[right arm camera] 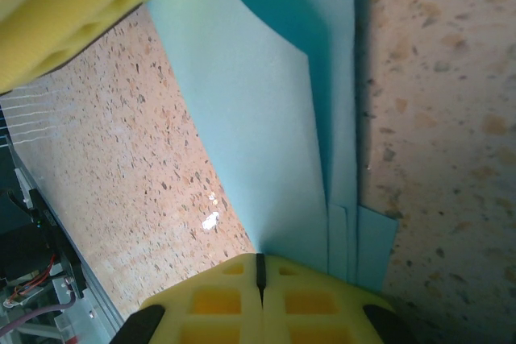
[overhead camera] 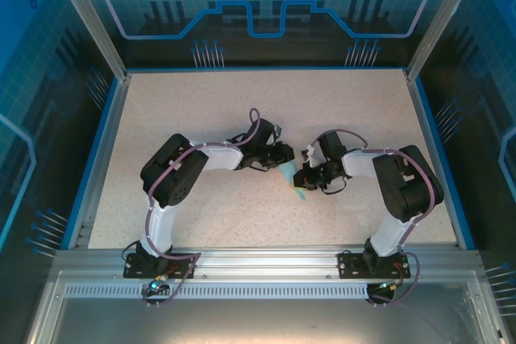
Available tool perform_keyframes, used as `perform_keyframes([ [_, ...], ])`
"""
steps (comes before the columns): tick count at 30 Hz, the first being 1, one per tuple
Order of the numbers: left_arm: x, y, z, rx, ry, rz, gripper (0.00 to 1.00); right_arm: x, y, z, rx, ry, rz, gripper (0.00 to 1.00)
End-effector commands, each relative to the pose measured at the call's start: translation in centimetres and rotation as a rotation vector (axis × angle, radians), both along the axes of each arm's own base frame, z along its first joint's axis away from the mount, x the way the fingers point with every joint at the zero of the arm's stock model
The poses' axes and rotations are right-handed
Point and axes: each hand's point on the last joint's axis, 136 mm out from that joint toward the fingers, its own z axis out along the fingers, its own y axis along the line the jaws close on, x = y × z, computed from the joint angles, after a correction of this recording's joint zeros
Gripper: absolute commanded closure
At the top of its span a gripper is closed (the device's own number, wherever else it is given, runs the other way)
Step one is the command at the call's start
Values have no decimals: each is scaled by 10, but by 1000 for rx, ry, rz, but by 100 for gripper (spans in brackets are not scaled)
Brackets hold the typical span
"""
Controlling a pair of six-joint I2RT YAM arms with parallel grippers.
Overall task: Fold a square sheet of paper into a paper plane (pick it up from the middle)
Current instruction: Fold the wing for the fifth time at the center of the table.
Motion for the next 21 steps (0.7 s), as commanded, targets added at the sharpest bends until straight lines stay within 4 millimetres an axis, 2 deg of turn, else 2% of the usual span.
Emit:
perform_keyframes([
  [1, -1, -2, -20, 10, 48, -3, 73, -25, -19, -37, -154, 71, 7, 95],
  [7, -13, 11, -50, 86, 112, 1, 75, -25, -18, -32, -140, 65, 7, 94],
  [11, -22, 21, -66, 125, 139, 5, 77, -26, -8, -15, -68, 46, 30, 92],
  [17, -24, 25, -70, 161, 144, -4, 79, -26, 2, 16, -39, -19, 70, 91],
  [21, -23, 25, -69, 168, 138, -10, 81, -27, -2, 14, -73, -19, 61, 92],
])
